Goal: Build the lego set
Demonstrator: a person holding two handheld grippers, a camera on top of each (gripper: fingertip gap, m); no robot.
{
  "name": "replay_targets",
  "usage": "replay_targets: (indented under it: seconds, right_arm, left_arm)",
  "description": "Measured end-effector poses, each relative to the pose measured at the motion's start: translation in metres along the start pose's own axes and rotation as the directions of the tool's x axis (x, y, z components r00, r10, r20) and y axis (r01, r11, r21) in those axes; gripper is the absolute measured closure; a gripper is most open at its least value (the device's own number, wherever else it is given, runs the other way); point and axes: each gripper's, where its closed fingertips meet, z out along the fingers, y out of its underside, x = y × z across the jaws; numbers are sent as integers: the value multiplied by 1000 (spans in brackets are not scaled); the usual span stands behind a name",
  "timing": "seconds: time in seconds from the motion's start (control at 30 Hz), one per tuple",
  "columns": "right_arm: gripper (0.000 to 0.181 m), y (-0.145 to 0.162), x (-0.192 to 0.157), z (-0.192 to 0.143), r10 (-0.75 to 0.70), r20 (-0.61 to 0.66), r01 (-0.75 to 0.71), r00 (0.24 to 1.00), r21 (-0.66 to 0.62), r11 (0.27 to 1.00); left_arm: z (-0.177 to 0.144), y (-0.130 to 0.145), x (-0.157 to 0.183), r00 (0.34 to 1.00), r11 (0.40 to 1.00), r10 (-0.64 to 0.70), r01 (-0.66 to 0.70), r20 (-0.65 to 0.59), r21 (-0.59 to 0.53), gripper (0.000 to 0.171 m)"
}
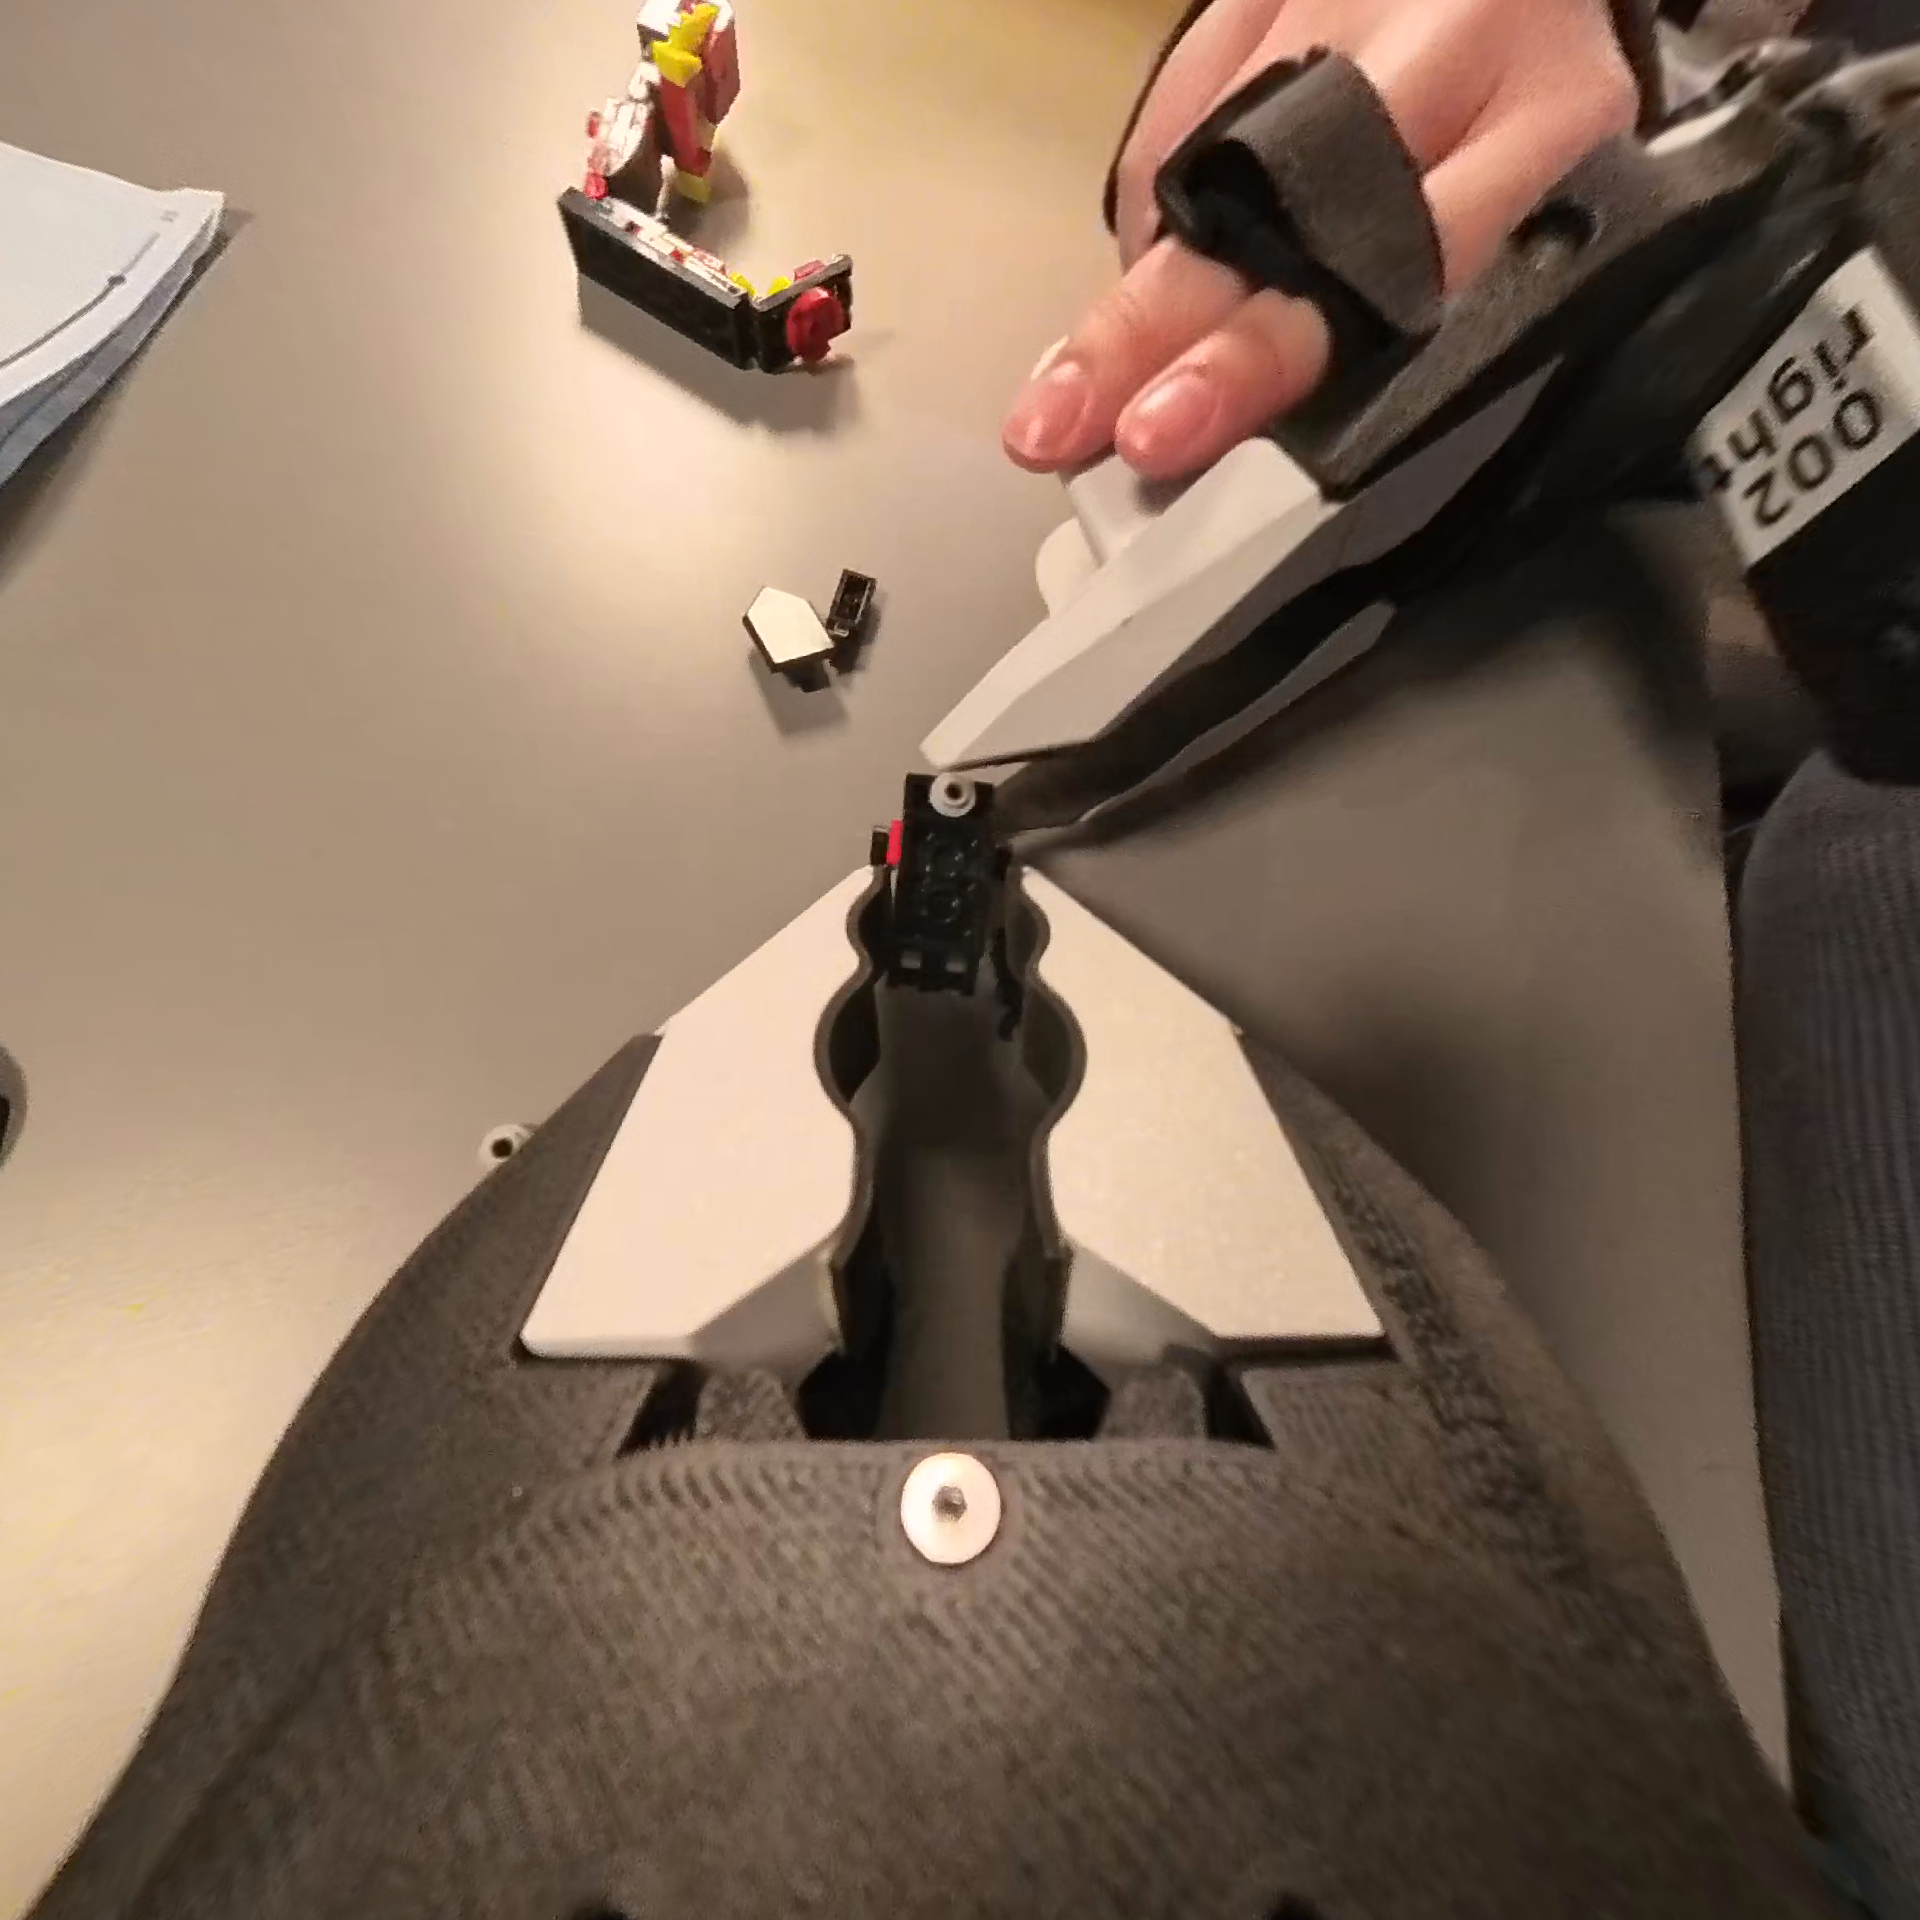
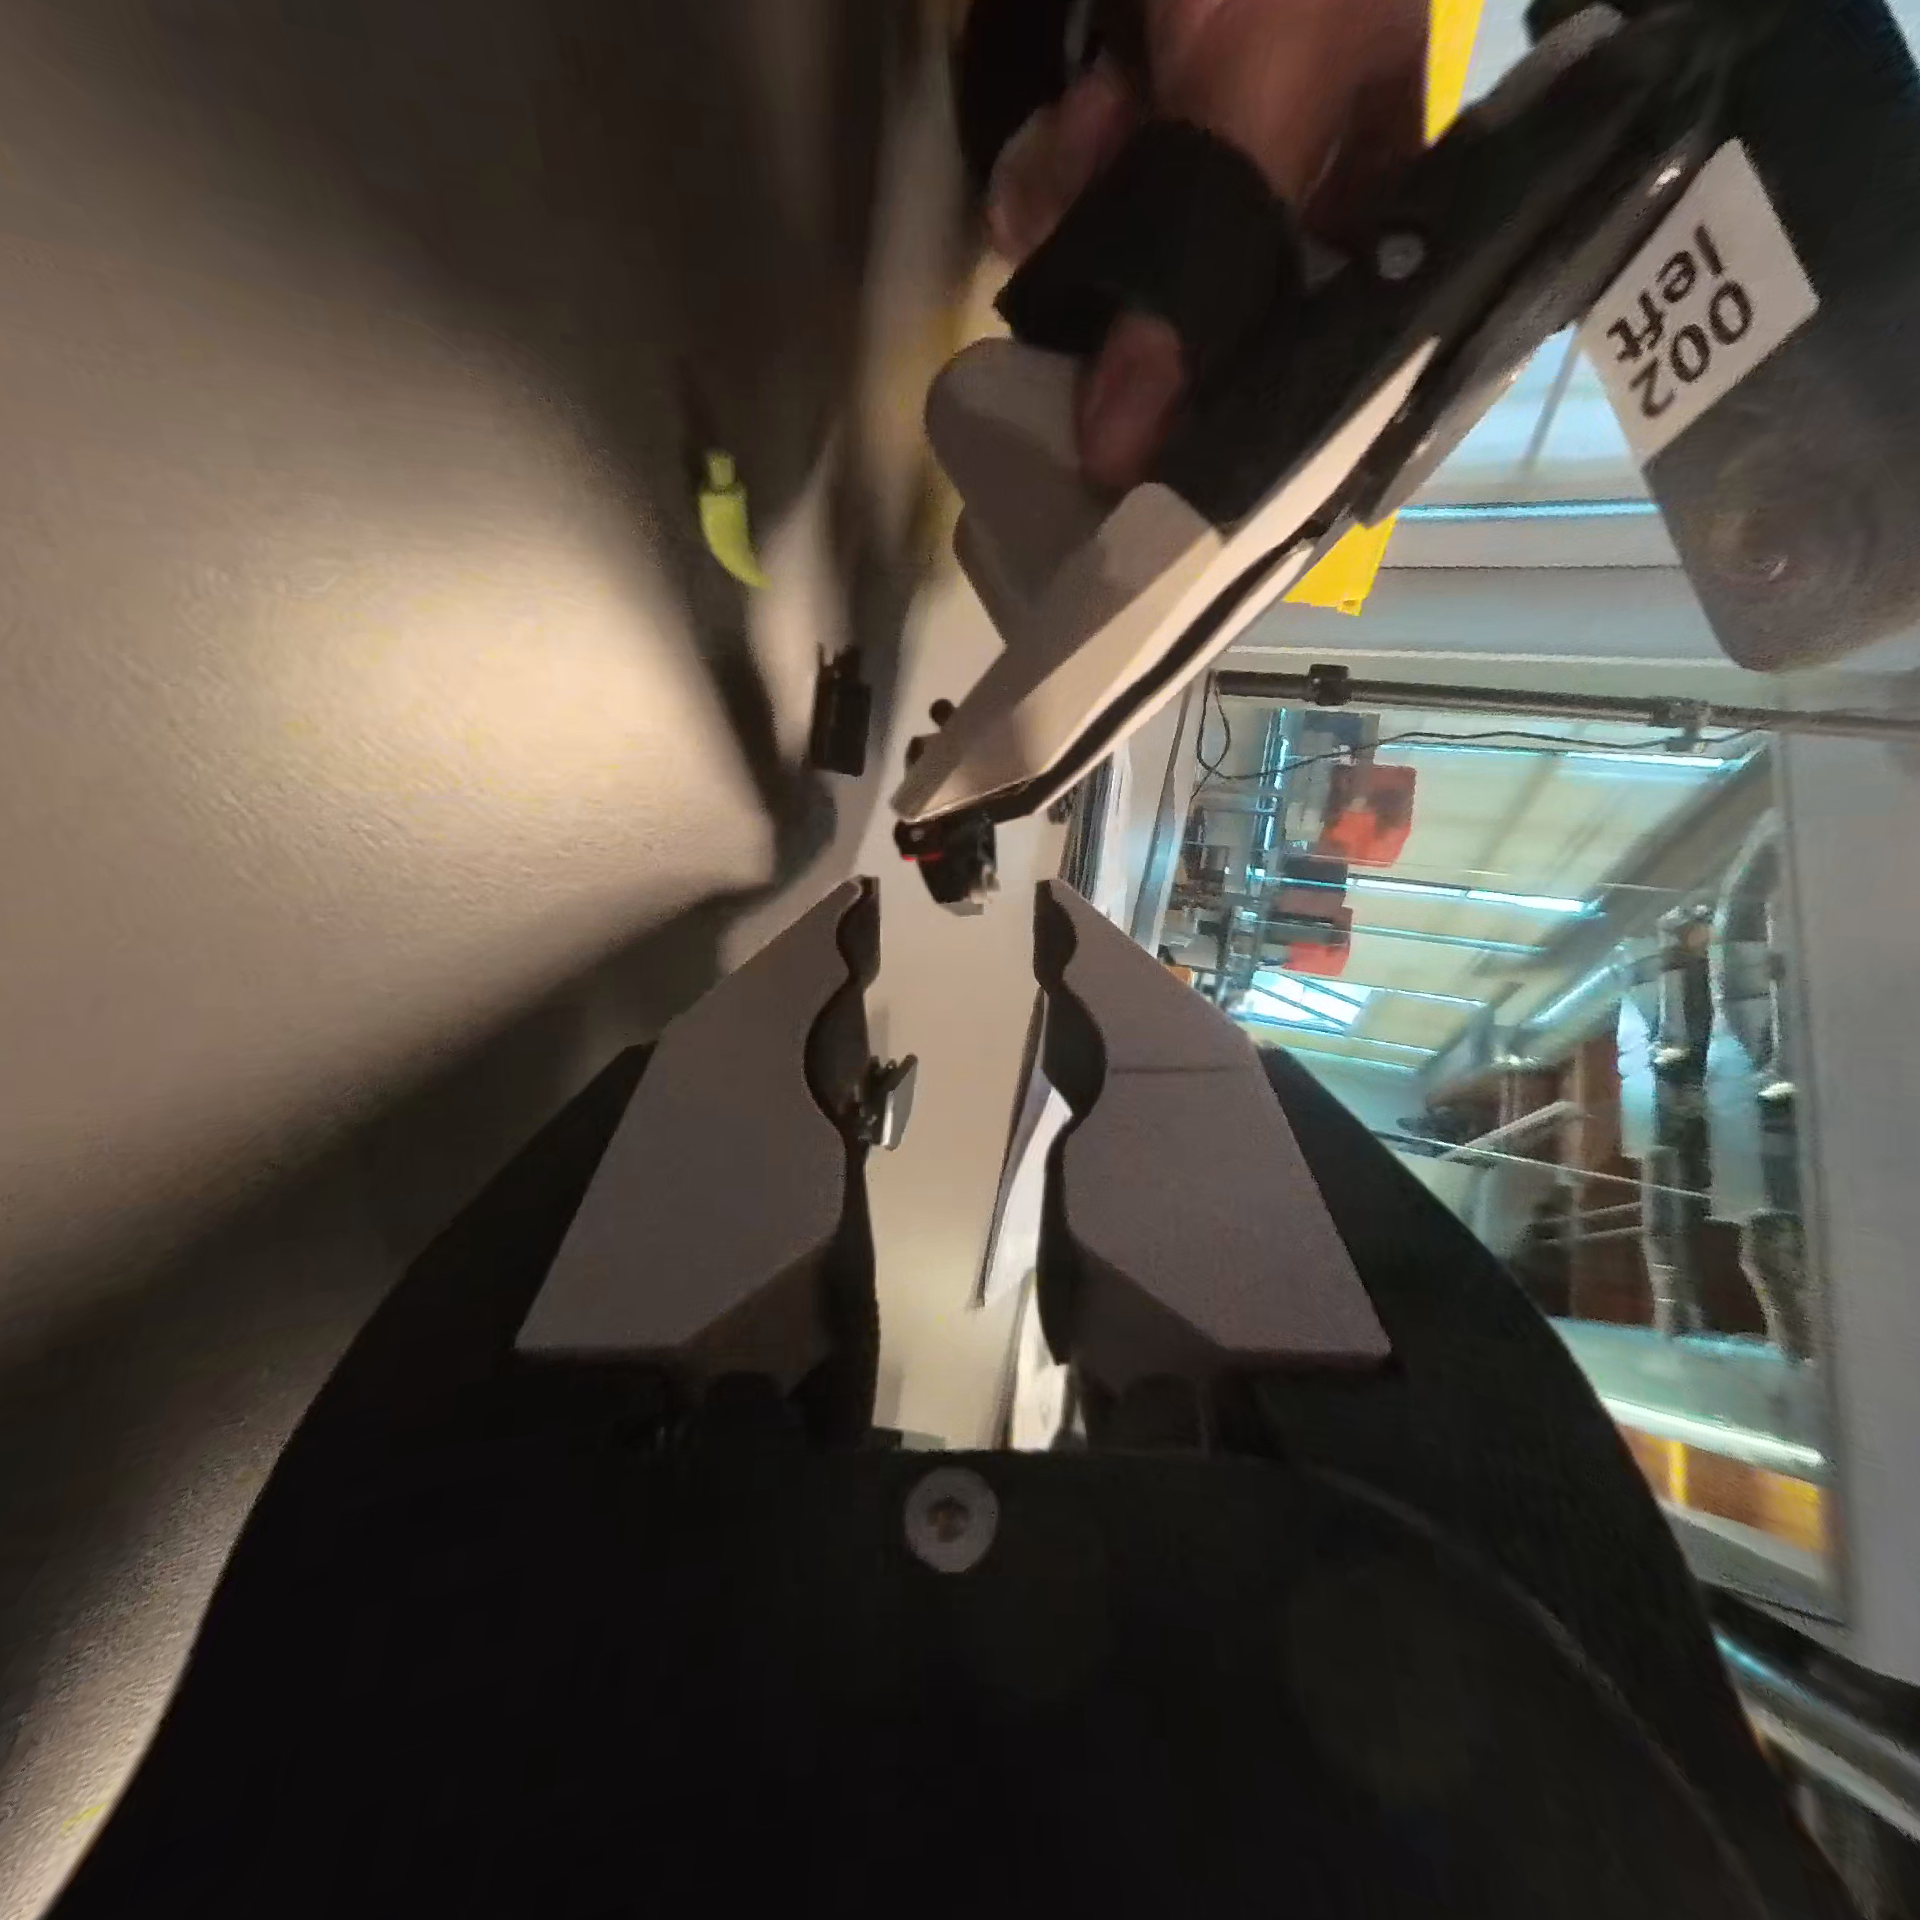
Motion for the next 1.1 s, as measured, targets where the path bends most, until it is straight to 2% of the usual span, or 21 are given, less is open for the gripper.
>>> replay_targets:
  seconds: [0.17, 0.5, 0.7, 1.1]
  right_arm:
    - [153, 1, -5, 3, -72, -3, 72, 997, -24, 997]
    - [156, 2, -3, 6, -78, -28, 77, 997, -51, 996]
    - [167, 1, 1, 5, -68, -54, 66, 996, -49, 997]
    - [171, 2, -8, 5, 38, 69, -33, 997, -64, 997]
  left_arm:
    - [-1, -2, 2, 999, 999, -30, 30, -24, 15, 151]
    - [-1, -3, 4, 998, 999, -38, 39, -42, 19, 151]
    - [-1, -2, 6, 996, 998, -53, 54, -66, 16, 151]
    - [3, 3, 8, 993, 997, -80, 79, -85, -20, 151]
